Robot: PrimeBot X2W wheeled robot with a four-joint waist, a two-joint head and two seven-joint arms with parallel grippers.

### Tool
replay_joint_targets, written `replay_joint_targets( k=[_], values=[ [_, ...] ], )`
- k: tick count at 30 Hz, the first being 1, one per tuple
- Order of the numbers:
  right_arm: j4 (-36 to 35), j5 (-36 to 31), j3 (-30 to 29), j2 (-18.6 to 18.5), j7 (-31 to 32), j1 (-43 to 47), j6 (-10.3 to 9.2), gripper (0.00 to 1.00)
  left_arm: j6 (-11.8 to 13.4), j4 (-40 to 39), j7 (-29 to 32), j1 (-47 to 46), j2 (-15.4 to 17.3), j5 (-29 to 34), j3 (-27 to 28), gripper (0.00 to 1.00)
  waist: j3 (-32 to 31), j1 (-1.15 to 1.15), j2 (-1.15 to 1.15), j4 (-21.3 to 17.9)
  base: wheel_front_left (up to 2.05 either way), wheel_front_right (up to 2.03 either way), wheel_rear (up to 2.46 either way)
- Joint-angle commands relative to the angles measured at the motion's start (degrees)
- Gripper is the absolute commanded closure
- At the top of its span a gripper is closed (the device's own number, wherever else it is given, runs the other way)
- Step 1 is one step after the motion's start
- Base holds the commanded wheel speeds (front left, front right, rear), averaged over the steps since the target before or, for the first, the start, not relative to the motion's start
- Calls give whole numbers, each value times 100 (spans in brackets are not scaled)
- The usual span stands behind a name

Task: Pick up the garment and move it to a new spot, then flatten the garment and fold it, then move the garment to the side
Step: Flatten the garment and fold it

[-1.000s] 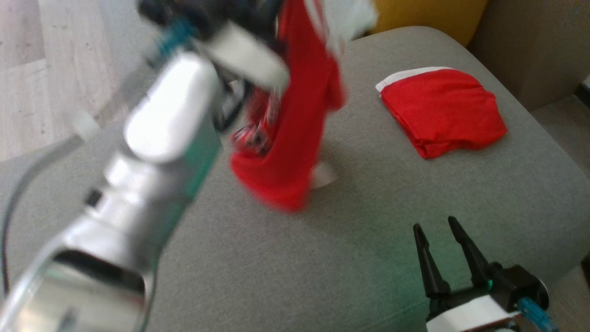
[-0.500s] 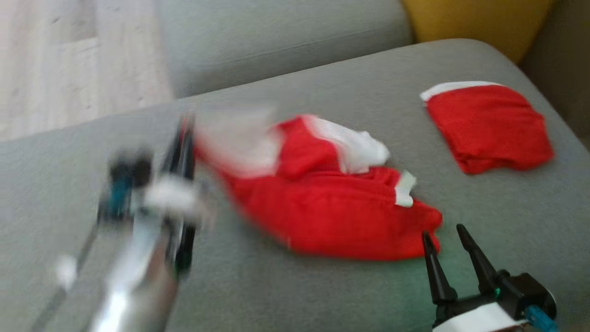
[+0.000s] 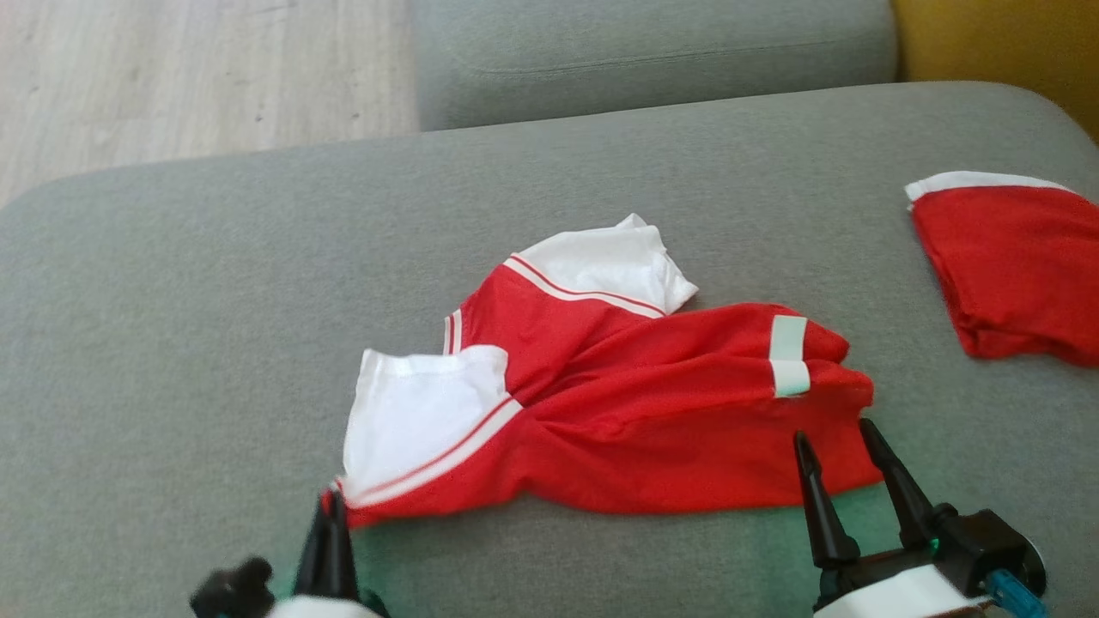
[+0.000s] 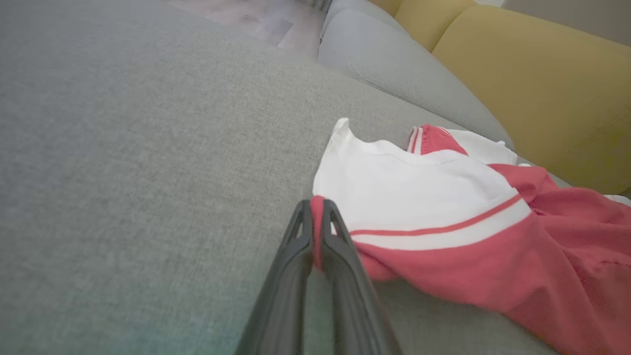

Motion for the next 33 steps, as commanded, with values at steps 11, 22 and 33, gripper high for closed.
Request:
replay_joint_targets(
  k=[11, 22, 33],
  values=[
    [-207, -14, 183, -195, -62, -295, 39, 0, -1, -995, 618, -869, 973, 1092, -316, 0, 229, 0, 0, 210, 0, 0, 0],
    [-229, 9, 295, -227, -62, -590, 39, 0, -544, -605, 2789, -2332, 2077, 1548, -1105, 0, 751, 0, 0, -151, 0, 0, 0],
    [-311, -4, 226, -264, -62, -826, 39, 0, -427, -24, 2693, -2649, 1883, 1604, -1239, 0, 1299, 0, 0, -179, 0, 0, 0]
  ],
)
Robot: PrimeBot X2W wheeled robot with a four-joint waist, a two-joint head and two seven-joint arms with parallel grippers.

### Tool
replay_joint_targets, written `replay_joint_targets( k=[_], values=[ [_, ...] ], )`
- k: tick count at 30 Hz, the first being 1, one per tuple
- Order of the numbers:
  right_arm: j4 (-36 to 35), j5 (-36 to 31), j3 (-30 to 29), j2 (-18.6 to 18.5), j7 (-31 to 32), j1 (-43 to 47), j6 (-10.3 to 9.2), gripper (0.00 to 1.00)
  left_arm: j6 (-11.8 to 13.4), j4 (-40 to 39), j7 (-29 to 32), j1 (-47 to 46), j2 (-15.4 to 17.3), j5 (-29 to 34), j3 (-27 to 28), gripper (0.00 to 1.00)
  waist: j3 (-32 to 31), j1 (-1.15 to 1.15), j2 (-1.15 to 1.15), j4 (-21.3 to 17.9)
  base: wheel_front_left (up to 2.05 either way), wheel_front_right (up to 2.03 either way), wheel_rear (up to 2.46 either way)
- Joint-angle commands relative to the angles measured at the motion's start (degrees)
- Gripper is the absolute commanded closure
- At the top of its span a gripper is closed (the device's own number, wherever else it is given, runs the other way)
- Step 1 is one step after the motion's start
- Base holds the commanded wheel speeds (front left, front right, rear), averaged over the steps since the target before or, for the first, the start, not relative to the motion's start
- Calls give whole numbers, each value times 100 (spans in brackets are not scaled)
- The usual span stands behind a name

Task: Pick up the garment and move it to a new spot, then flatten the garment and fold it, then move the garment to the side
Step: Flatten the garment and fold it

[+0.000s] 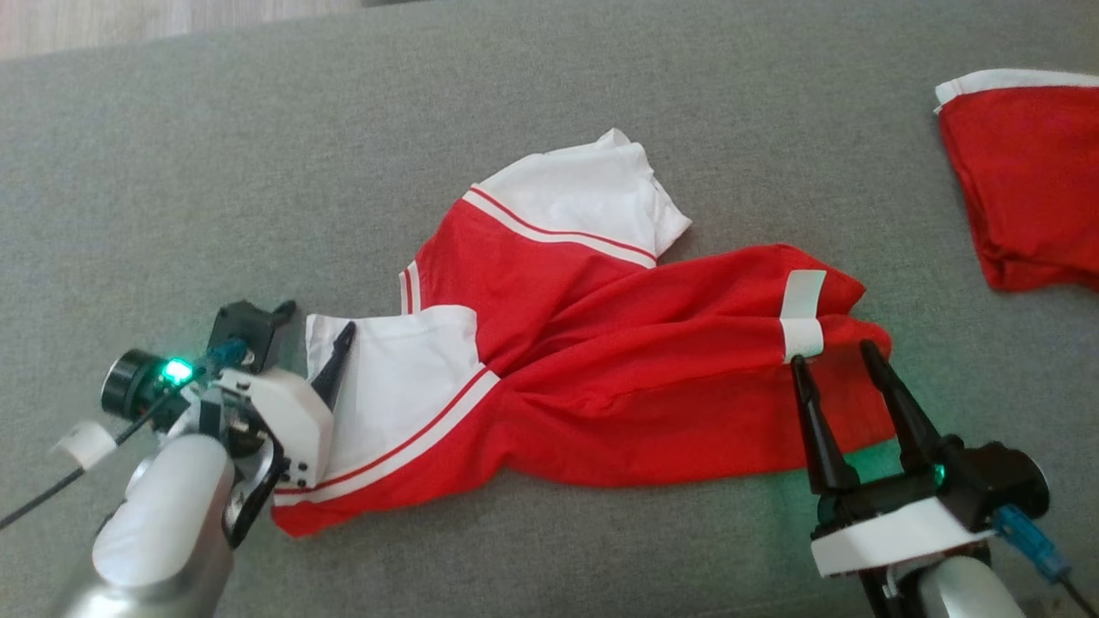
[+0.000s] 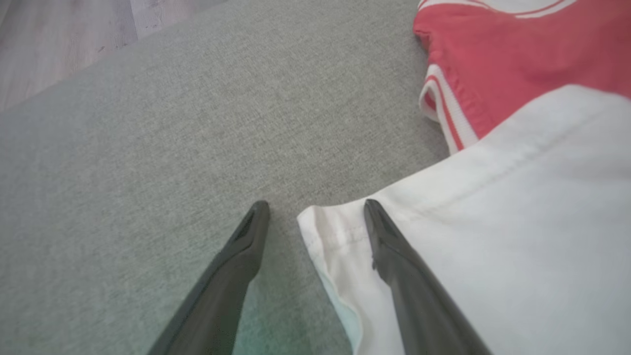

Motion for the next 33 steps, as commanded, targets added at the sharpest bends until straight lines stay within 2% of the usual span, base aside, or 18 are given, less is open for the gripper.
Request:
replay_joint_targets(
  k=[1, 3, 5, 9, 11, 19, 27, 33],
  values=[
    [-171, -8, 118, -115, -62, -134, 39, 0, 34, -22, 24, -200, 130, 39, 152, 4, 29, -1, 0, 6, 0, 0, 0],
    [-165, -13, 130, -115, -62, -160, 39, 0, 24, 42, 73, -198, 96, -21, 141, 51, 39, -1, 0, 4, 0, 0, 0],
    [-155, -14, 141, -111, -62, -172, 39, 0, 39, 74, 135, -154, 70, -105, 166, 65, 27, -1, 0, -2, 0, 0, 0],
    [-132, -13, 138, -108, -62, -145, 39, 0, 108, 6, 221, 7, 67, -256, 237, 82, -38, -1, 0, -13, 0, 0, 0],
    [-123, -13, 125, -109, -62, -122, 39, 0, 131, -103, 214, 100, 81, -327, 278, 100, -81, -1, 0, -19, 0, 0, 0],
    [-56, 15, 112, -118, -62, -34, 39, 0, 346, -713, -478, 224, 213, -199, 401, 100, -249, -1, 0, 29, 0, 0, 0],
    [620, 324, -265, -568, -24, -202, 39, 0, 443, -1369, -880, 178, 373, -102, 489, 100, -332, -1, 0, 208, 0, 0, 0],
    [980, 892, -106, -919, 321, -504, 39, 0, 488, -1536, -879, 198, 492, -94, 520, 100, -356, -1, 0, 312, 0, 0, 0]
  ],
)
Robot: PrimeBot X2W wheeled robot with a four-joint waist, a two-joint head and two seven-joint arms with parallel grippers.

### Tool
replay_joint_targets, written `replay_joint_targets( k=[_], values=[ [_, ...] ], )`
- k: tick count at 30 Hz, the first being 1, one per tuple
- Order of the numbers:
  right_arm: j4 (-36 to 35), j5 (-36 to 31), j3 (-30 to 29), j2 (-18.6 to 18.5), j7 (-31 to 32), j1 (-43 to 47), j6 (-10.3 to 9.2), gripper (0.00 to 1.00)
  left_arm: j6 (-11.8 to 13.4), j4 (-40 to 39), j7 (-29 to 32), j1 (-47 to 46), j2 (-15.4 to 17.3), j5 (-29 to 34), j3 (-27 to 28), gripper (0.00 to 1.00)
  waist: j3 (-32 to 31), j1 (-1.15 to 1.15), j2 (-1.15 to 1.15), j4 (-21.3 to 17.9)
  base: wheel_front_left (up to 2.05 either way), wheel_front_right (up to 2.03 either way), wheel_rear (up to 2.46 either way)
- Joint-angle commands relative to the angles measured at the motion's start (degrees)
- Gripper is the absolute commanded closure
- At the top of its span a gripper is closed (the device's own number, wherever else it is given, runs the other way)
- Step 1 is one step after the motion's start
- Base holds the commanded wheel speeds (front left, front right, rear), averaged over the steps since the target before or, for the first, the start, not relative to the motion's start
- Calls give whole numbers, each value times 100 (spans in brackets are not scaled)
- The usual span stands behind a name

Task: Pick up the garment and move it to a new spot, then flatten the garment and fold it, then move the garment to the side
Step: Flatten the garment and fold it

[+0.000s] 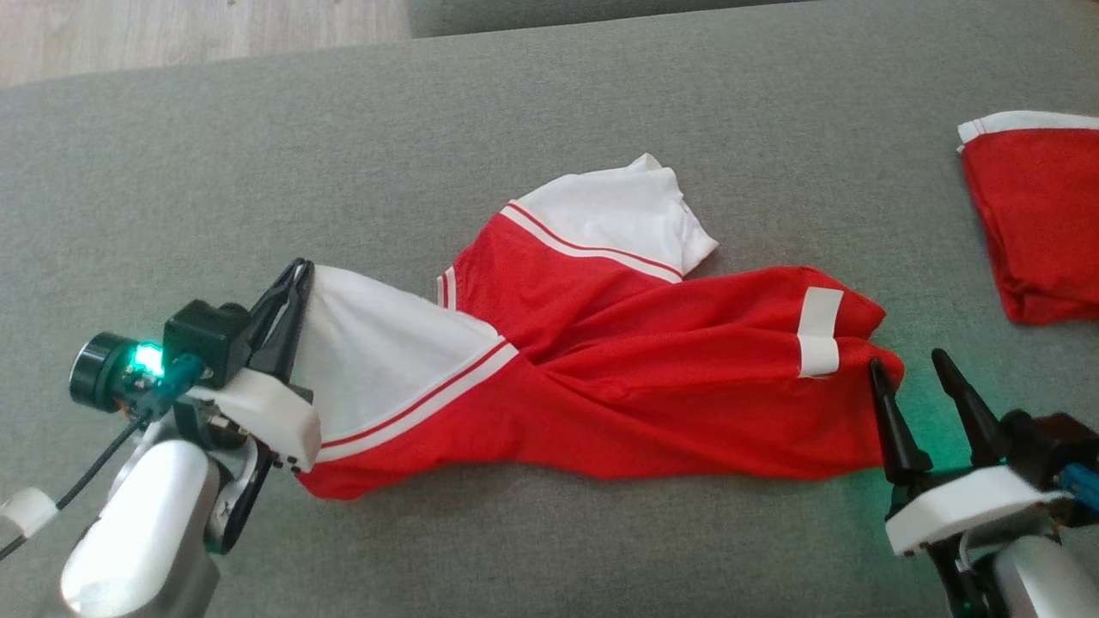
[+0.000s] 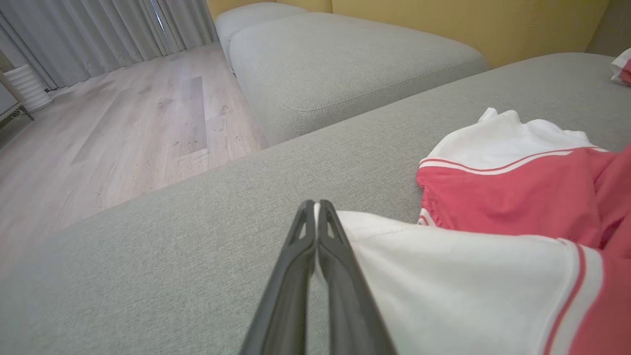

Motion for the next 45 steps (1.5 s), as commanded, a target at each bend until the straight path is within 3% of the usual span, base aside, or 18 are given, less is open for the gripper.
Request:
replay_joint_targets(
  k=[1, 12, 13, 14, 15, 16, 23, 32, 38, 45],
  values=[
    [-102, 151, 171, -188, 33, -163, 39, 0, 62, -209, -43, -228, 264, 35, 260, 100, -3, 0, 0, 21, 0, 0, 0],
    [169, 922, 585, -344, 264, -250, 39, 2, 100, -219, -8, -223, 309, -3, 222, 100, 3, 0, 0, 113, 0, 0, 0],
    [186, 948, 606, -351, 256, -256, 39, 20, 99, -216, -9, -219, 310, -10, 217, 100, -2, 0, 0, 115, 0, 0, 0],
    [202, 966, 626, -358, 242, -265, 39, 53, 99, -212, -12, -215, 311, -17, 213, 100, -8, 0, 0, 116, 0, 0, 0],
    [213, 979, 654, -369, 223, -274, 39, 70, 98, -209, -18, -213, 313, -23, 210, 100, -13, 0, 0, 116, 0, 0, 0],
    [226, 994, 677, -378, 209, -282, 39, 100, 98, -207, -25, -210, 317, -29, 208, 100, -17, 0, 0, 116, 0, 0, 0],
    [177, 1095, 828, -534, -16, -379, 39, 100, 104, -226, -283, -208, 367, -39, 241, 100, -127, 0, 0, 64, 0, 0, 0],
    [-426, 1209, 399, -995, -155, -479, 39, 100, 120, -602, -1002, -210, 522, 62, 360, 100, -641, 0, 0, -64, 0, 0, 0],
    [-1561, 1189, -176, -1662, 409, -580, 39, 100, 47, -1256, -1236, -382, 802, 68, 545, 100, -1093, 0, 0, -126, 0, 0, 0],
    [-2875, 1224, -858, -2446, 1306, -1132, 39, 100, -211, -2184, -901, -1212, 1235, 4, 764, 100, -1340, 0, 0, -145, 0, 0, 0]
  ],
)
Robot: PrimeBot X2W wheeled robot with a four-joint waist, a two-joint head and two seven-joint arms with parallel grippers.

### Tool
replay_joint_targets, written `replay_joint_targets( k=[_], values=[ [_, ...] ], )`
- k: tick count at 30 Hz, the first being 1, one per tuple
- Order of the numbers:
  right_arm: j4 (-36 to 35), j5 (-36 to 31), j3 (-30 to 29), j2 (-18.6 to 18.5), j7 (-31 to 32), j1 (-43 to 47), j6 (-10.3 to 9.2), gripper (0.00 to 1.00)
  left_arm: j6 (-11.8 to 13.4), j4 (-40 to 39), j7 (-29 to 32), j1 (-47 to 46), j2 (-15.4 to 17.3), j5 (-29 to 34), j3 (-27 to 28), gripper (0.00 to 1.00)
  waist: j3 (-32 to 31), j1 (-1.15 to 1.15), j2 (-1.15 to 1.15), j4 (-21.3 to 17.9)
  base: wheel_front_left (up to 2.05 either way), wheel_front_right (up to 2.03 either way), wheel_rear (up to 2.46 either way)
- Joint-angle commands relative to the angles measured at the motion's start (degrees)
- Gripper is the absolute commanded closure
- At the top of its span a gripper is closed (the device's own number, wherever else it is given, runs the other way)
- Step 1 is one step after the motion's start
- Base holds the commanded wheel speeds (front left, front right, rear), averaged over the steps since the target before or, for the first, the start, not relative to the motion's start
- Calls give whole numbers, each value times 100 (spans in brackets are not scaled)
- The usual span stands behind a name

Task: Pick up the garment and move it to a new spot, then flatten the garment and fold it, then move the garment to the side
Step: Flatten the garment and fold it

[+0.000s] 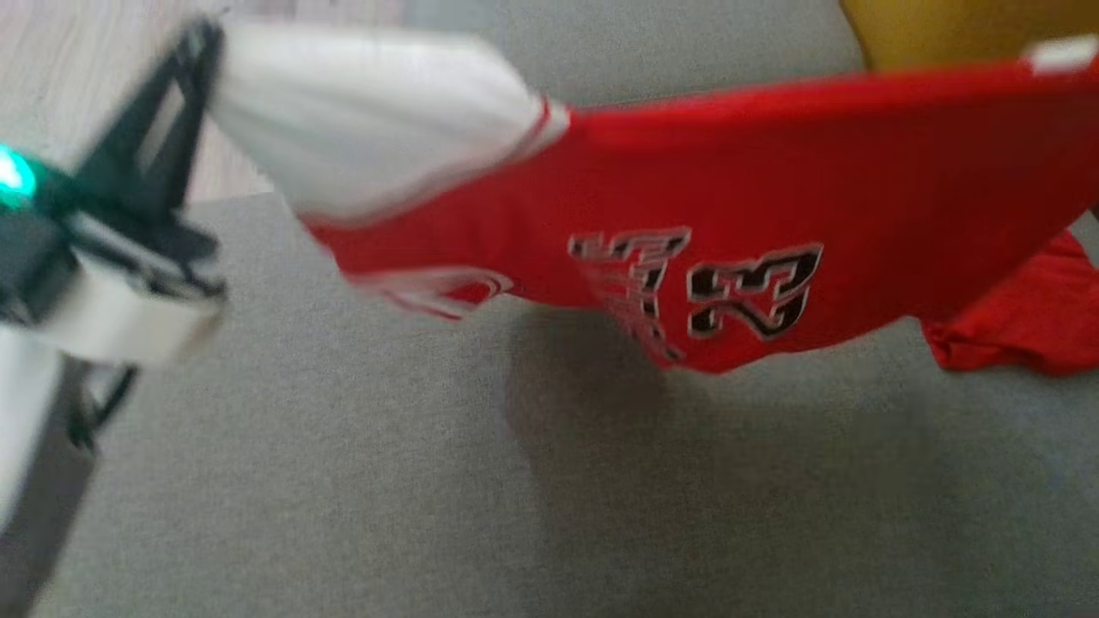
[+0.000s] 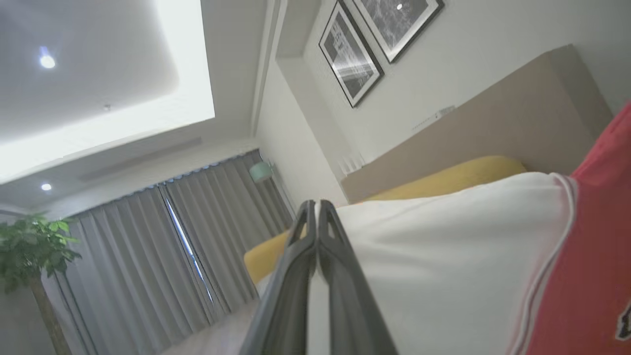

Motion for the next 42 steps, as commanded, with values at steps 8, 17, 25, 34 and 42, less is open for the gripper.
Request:
replay_joint_targets(
  k=[8, 17, 25, 34, 42],
  values=[
    [147, 8, 536, -513, 597, -1653, 37, 100, -251, 276, 374, -2062, 268, -143, 183, 100, 117, 1, 0, 44, 0, 0, 0],
    [2126, 45, 1834, -186, 431, -4074, 37, 100, -367, 2419, 46, -4108, -97, -4, -685, 100, 1310, 1, 0, 242, 0, 0, 0],
    [3796, -335, 2471, 263, -570, -5960, 37, 100, -138, 4182, -913, -5859, -570, 576, -844, 100, 2275, 1, 0, 346, 0, 0, 0],
    [4826, -414, 2993, 201, -1531, -6595, 37, 100, -115, 3657, -1032, -5902, -654, 818, -648, 100, 2756, 1, 0, 439, 0, 0, 0],
    [5180, -2, 3107, 202, -1724, -5582, 37, 100, -297, 2779, -1034, -3983, -539, 576, -521, 100, 2663, 1, 0, 524, 0, 0, 0]
  ],
)
